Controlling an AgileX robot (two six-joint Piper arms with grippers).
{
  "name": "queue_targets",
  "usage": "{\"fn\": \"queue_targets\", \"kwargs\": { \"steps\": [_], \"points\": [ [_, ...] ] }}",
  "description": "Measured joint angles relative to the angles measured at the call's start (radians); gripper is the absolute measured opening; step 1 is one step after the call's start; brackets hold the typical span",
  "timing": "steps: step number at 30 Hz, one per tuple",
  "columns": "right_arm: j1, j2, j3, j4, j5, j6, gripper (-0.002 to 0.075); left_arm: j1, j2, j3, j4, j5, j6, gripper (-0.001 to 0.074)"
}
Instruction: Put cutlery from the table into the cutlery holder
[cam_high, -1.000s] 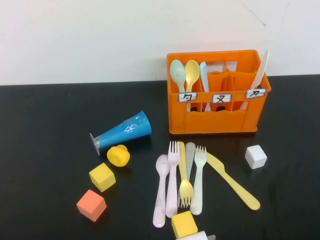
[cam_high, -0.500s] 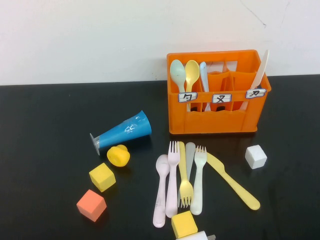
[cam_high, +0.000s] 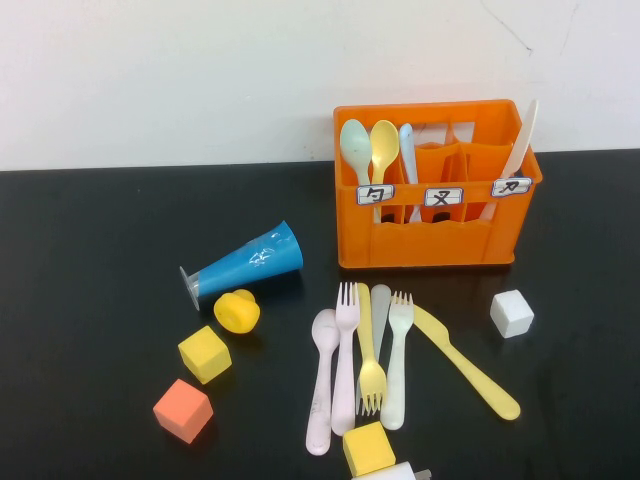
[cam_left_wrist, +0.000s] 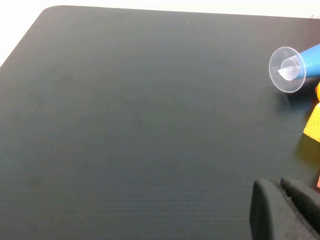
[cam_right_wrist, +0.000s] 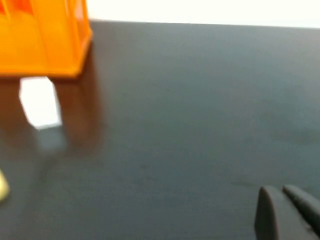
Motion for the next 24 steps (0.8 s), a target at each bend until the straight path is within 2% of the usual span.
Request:
{"fn": "queue_targets", "kwargs": {
  "steps": [2,7,9,16,19,24],
  "points": [
    [0.000,0.000,0.000,0.104,-0.007,0.048,-0.0003,0.000,0.000,0.000,0.000,0.000,0.000,-0.0001],
    [0.000,0.000,0.000,0.532,-0.015,0.213,-0.0003,0.000,0.000,0.000,0.000,0.000,0.000,-0.0001],
    [0.000,0.000,0.000,0.612,-0.023,0.215,-0.0003,0.000,0.000,0.000,0.000,0.000,0.000,-0.0001],
    [0.000,0.000,0.000,0.621,-0.030,0.090,-0.0003,0.000,0.000,0.000,0.000,0.000,-0.002,-0.0001],
    [0.000,0.000,-0.016,0.626,0.015,-0.056,-0.0003,0.000,0.000,0.000,0.000,0.000,-0.002,-0.0001],
    [0.000,0.043,-0.203,0.626,0.202,-0.315,-0.0003,0.000,0.000,0.000,0.000,0.000,-0.002,-0.0001]
  ]
}}
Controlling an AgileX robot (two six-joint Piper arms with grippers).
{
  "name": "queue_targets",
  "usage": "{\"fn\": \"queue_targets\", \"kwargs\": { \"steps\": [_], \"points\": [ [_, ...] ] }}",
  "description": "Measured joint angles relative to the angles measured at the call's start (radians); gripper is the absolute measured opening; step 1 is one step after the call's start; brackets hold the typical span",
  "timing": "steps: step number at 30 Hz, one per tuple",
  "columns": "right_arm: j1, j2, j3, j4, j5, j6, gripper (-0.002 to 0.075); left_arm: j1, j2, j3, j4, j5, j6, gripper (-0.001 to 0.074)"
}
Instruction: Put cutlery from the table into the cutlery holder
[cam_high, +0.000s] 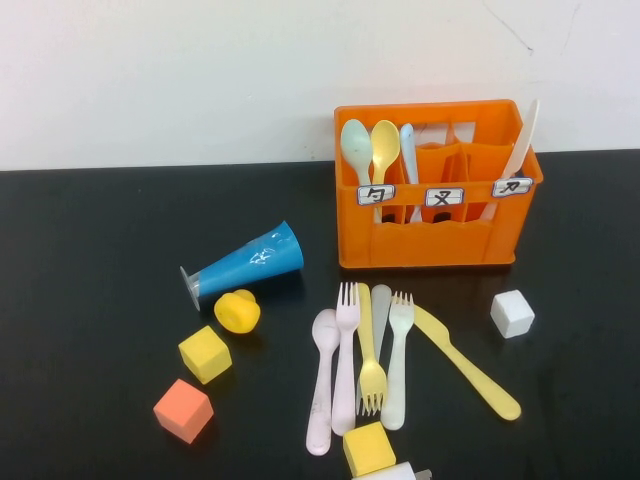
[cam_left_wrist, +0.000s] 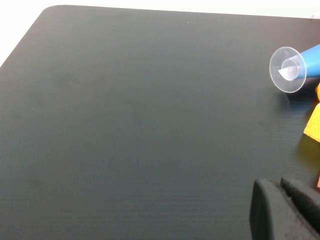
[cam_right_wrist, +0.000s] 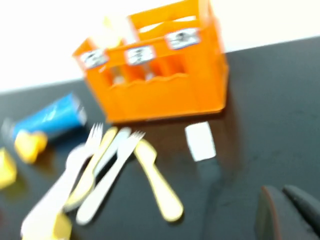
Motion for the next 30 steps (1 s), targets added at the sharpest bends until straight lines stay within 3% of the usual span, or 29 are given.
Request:
{"fn": "queue_targets", "kwargs": {
  "steps": [9,17,30],
  "points": [
    [0.000,0.452,-0.410,-0.157,0.460,-0.205,-0.0003,0.000,0.000,0.000,0.000,0.000,0.000,-0.0001],
    [0.045,0.810,-0.654,-0.205,0.612,-0.318,-0.0003,0.000,0.000,0.000,0.000,0.000,0.000,-0.0001],
    [0.515,1.262,-0.877,-0.482,0.616,-0.134,-0.0003,0.000,0.000,0.000,0.000,0.000,0.002,-0.0001]
  ]
}}
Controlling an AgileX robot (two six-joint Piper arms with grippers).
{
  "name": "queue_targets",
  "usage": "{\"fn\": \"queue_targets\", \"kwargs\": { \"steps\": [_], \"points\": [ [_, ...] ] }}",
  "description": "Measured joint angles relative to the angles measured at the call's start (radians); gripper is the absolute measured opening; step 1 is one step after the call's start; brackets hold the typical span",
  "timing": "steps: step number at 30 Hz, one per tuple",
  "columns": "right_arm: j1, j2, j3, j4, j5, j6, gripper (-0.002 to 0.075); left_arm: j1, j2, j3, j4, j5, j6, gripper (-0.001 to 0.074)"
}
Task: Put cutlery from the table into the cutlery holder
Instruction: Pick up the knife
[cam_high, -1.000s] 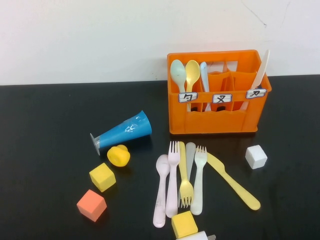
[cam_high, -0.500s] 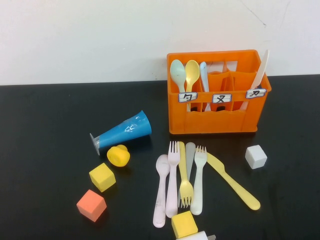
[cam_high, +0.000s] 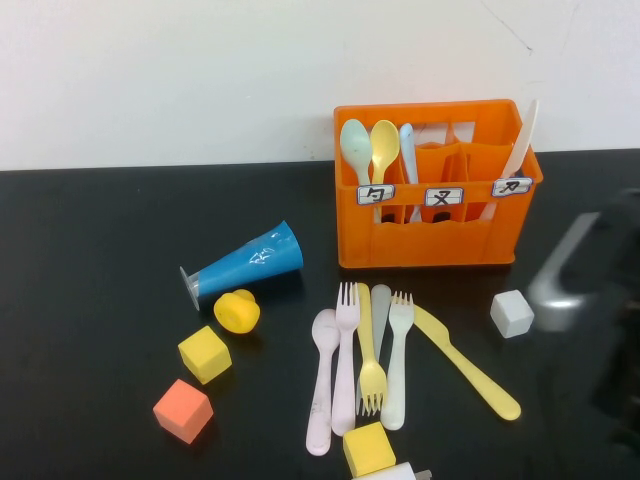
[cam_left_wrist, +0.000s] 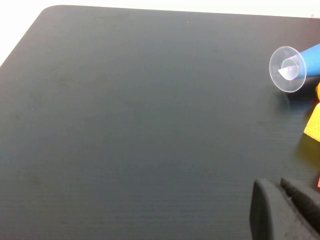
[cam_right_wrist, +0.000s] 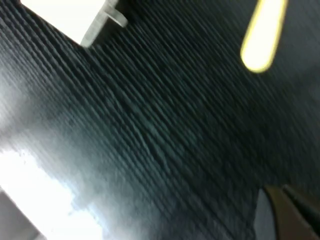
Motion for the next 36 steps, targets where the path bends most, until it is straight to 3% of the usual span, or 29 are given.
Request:
{"fn": "queue_targets", "kwargs": {
  "steps": [6,13,15,19,22,36],
  "points": [
    [0.105,0.205,-0.147,-0.029,-0.011,0.013,-0.0003,0.000,0.000,0.000,0.000,0.000,0.000,-0.0001],
    [0.120,0.386,-0.304,-0.042,0.003,0.013,0.0019,0.000,0.000,0.000,0.000,0.000,0.000,-0.0001],
    [0.120,0.427,-0.333,-0.046,0.004,0.015,0.0086,0.000,0.000,0.000,0.000,0.000,0.000,-0.0001],
    [0.120,0.506,-0.374,-0.053,-0.016,0.037,0.0304,0.000,0.000,0.000,0.000,0.000,0.000,-0.0001],
    [0.120,0.551,-0.396,-0.067,-0.051,0.051,0.0386,0.000,0.000,0.000,0.000,0.000,0.000,-0.0001],
    [0.092,0.767,-0.560,-0.124,-0.024,0.092,0.0356,0.000,0.000,0.000,0.000,0.000,-0.002,-0.0001]
  ]
}}
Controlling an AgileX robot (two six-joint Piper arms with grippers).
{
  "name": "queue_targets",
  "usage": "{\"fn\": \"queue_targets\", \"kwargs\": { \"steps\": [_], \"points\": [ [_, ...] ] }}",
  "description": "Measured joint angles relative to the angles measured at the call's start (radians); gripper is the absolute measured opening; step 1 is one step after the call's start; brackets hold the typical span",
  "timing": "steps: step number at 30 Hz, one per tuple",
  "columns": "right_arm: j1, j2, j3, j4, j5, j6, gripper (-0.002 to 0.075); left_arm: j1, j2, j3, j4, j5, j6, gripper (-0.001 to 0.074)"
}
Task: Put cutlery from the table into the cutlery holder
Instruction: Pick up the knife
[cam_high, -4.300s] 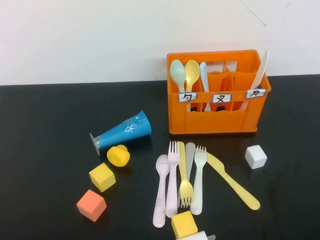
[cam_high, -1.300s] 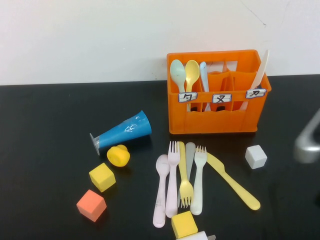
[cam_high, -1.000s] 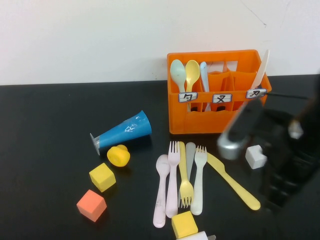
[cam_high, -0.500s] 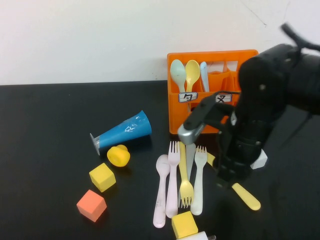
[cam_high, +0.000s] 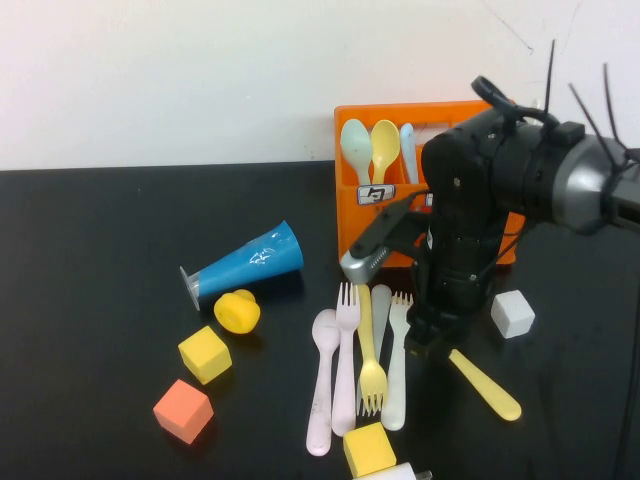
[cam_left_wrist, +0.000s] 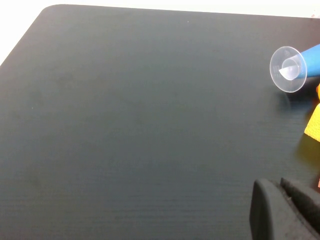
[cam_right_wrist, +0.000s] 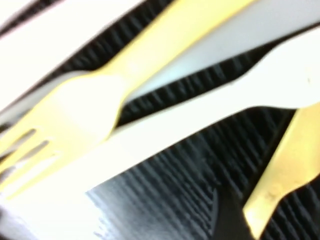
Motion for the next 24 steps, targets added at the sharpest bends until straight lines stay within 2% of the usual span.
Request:
{"fn": "queue_targets", "kwargs": {
  "steps": [10,15,21,23,24],
  "points": [
    [-0.023,0.044,-0.004,-0.002,0.012,0.022,0.0355,0.000,0.000,0.000,0.000,0.000,0.000,-0.0001],
    [-0.023,0.050,-0.013,0.043,0.017,0.011,0.0319,0.000,0.000,0.000,0.000,0.000,0.000,-0.0001],
    [-0.023,0.051,-0.015,0.045,0.031,-0.017,0.0204,0.000,0.000,0.000,0.000,0.000,0.000,-0.0001],
    [-0.023,0.052,-0.015,0.045,0.040,-0.019,0.0118,0.000,0.000,0.000,0.000,0.000,0.000,-0.0001],
    [-0.023,0.052,-0.015,0.045,0.042,-0.019,0.0104,0.000,0.000,0.000,0.000,0.000,0.000,-0.0001]
  ]
}}
